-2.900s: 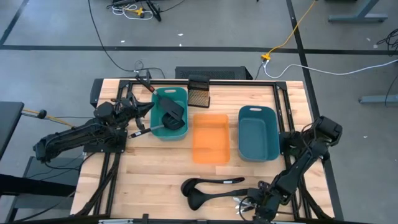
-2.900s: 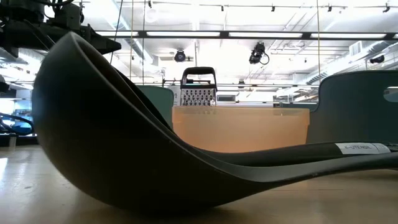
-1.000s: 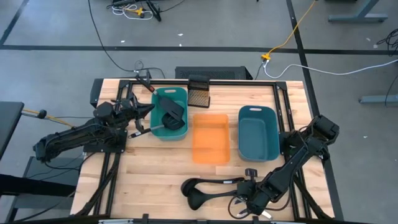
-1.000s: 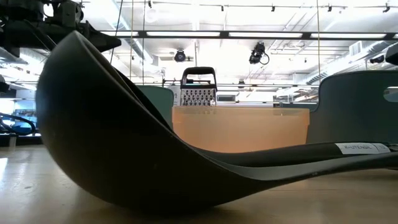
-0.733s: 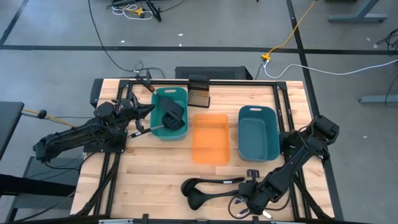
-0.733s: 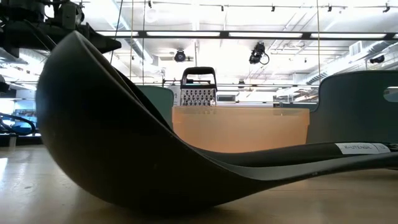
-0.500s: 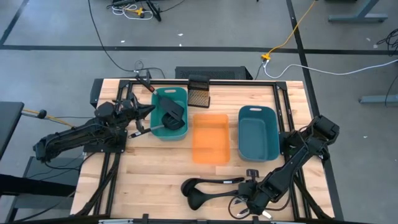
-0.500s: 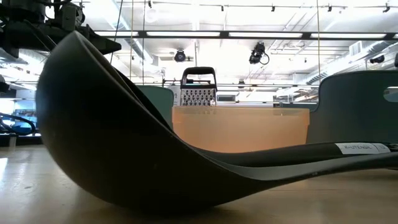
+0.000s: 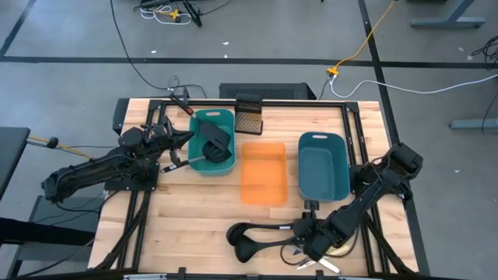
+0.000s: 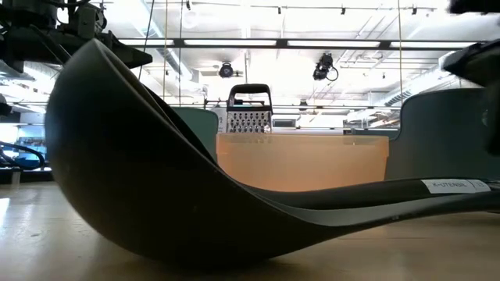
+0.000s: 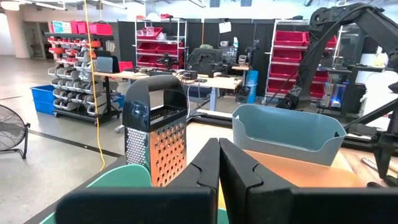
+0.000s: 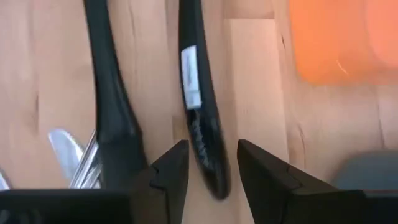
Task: Pick & Place Kitchen Items
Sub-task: Adjust the top black serving spoon
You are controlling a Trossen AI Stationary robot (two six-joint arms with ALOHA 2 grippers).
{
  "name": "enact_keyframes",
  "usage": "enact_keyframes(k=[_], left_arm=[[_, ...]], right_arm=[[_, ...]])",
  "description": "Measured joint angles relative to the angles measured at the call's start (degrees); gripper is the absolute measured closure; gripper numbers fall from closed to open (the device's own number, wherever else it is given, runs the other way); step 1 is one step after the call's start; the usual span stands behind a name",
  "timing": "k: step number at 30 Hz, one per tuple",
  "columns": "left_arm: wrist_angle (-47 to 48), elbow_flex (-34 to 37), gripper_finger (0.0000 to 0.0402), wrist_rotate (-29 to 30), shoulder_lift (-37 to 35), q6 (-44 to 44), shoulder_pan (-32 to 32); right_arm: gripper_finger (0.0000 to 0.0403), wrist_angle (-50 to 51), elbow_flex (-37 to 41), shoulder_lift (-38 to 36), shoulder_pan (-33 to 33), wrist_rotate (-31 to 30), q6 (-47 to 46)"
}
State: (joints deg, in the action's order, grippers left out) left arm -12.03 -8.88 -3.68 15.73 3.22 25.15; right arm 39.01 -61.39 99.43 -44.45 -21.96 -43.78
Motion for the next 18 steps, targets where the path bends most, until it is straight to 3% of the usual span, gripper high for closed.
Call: enact_keyframes(k=[7, 18], left_arm=[[0.6, 0.0, 0.0394, 0.0, 0.0, -0.9, 0.0], [2.6, 0.0, 0.0394, 1.3, 0.0, -2.4, 0.0]], right_arm=[[0.0255, -8.6, 0.0, 1.4, 5.9, 7.4, 10.2], [0.0245, -11.5, 0.0, 2.8, 8.1, 9.0, 14.8]])
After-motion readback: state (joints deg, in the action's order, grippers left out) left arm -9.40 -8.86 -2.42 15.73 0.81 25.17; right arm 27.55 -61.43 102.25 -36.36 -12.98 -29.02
